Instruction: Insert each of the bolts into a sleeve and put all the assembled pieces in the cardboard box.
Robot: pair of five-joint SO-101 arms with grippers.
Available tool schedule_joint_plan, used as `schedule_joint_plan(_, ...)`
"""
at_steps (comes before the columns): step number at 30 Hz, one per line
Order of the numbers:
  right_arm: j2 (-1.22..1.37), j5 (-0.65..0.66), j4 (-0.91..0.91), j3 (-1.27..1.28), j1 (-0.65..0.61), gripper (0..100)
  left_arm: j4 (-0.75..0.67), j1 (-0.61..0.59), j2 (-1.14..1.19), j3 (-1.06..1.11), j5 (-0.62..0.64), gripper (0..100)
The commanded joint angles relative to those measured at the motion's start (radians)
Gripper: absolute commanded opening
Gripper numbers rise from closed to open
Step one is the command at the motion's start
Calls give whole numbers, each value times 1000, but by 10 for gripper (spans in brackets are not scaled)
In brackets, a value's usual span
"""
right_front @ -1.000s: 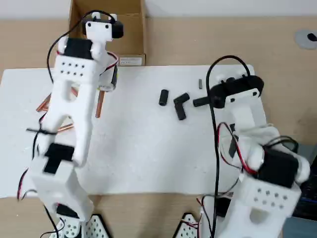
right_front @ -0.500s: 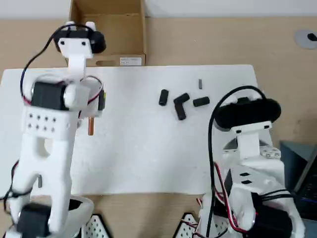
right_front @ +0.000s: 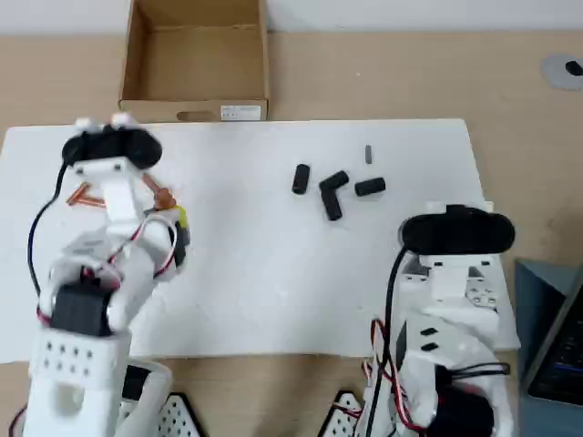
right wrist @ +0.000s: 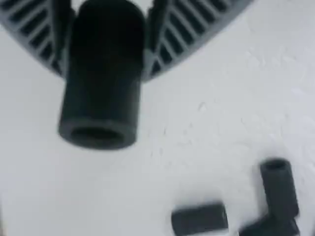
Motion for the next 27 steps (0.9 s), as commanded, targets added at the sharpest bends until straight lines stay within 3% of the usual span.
schedule_joint_plan(1,-68,-9,-29,84,-41,9,-61,9,-159,83,35,2)
schedule_joint_plan(8,-242,-11,-71,203,-228,9,-146,11,-421,258,94,2)
schedule_joint_plan(17,-243,-11,-169,300,-435,9,-285,21,-673,434,121,2)
schedule_joint_plan(22,-246,-11,-253,360,-585,9,-298,150,-668,434,130,2)
schedule_joint_plan(27,-246,-61,-322,394,-727,9,-345,270,-668,433,324,2)
